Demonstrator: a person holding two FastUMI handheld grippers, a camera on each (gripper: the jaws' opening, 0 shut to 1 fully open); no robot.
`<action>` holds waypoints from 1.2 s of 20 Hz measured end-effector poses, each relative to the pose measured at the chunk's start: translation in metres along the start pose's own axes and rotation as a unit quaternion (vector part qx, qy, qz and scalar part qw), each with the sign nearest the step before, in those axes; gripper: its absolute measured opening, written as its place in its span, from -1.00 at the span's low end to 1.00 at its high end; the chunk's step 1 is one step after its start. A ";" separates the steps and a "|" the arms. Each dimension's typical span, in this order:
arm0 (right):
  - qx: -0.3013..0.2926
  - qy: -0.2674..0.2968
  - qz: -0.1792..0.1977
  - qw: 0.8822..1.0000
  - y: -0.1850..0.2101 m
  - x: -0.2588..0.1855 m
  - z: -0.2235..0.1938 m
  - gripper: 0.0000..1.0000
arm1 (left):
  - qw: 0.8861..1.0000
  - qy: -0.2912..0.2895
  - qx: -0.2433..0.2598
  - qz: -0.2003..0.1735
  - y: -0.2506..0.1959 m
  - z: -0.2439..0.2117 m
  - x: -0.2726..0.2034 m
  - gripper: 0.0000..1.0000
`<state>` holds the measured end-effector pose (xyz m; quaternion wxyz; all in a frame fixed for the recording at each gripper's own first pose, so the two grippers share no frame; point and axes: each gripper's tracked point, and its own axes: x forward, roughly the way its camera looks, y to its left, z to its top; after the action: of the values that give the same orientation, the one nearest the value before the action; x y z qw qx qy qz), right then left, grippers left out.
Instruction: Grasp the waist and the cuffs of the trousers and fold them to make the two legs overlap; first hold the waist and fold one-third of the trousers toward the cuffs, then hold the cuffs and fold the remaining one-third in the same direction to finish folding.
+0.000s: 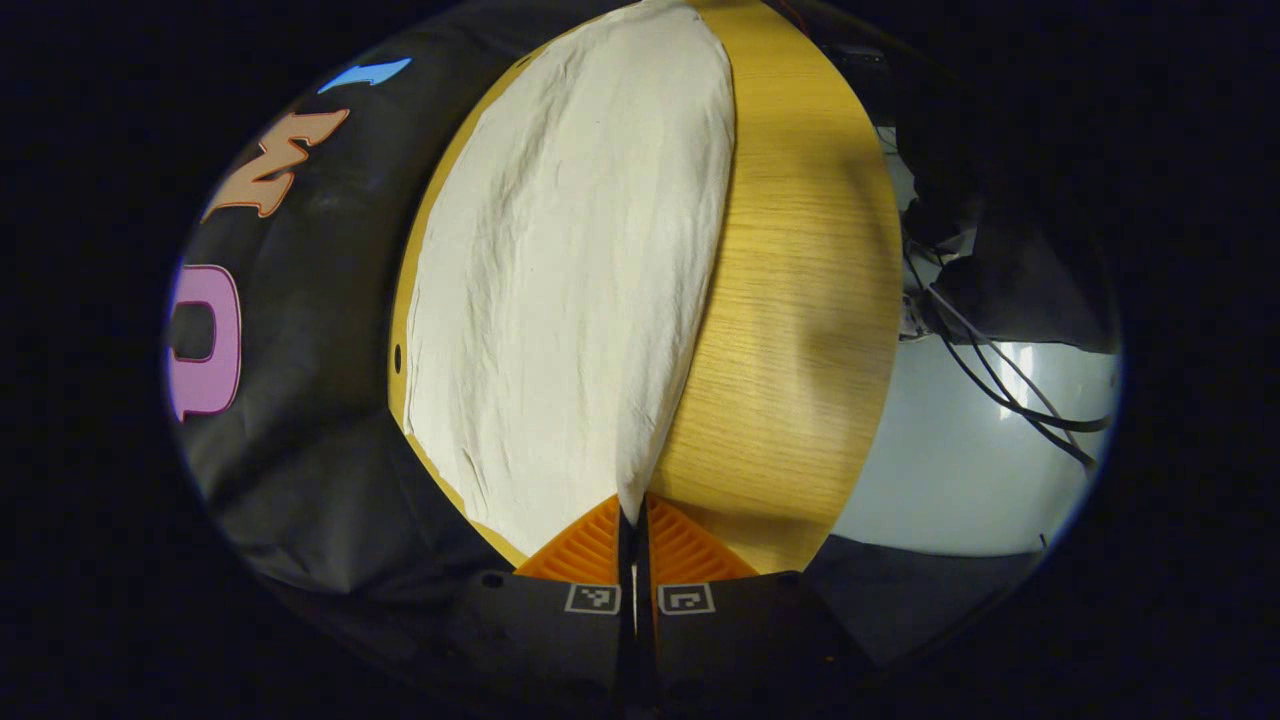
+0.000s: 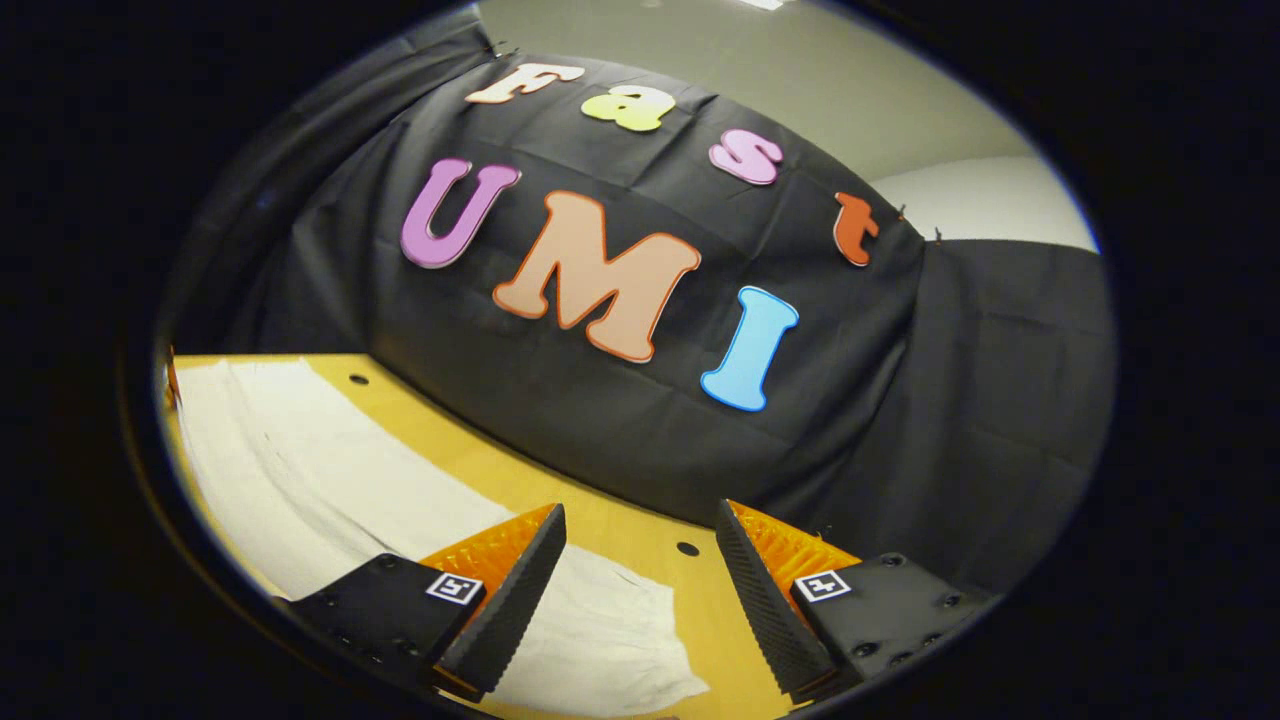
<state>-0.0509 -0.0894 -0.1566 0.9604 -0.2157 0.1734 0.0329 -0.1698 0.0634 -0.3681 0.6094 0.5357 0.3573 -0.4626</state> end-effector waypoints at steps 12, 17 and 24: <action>-0.237 0.116 0.112 0.958 -0.010 -0.035 -0.161 0.94 | 0.999 0.028 -0.025 0.012 0.002 -0.005 0.001 -1.00; -0.320 0.153 0.194 0.915 0.004 -0.054 -0.220 0.94 | 0.999 0.037 -0.028 0.016 0.001 -0.006 -0.001 -1.00; -0.372 0.186 0.265 0.870 0.019 -0.060 -0.267 0.99 | 0.998 0.051 -0.031 0.015 0.000 -0.008 -0.002 -1.00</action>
<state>-0.1948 -0.1851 -0.3698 0.7145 -0.5051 0.3744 0.3070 -0.1698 0.0718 -0.3680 0.6133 0.5454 0.3939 -0.4138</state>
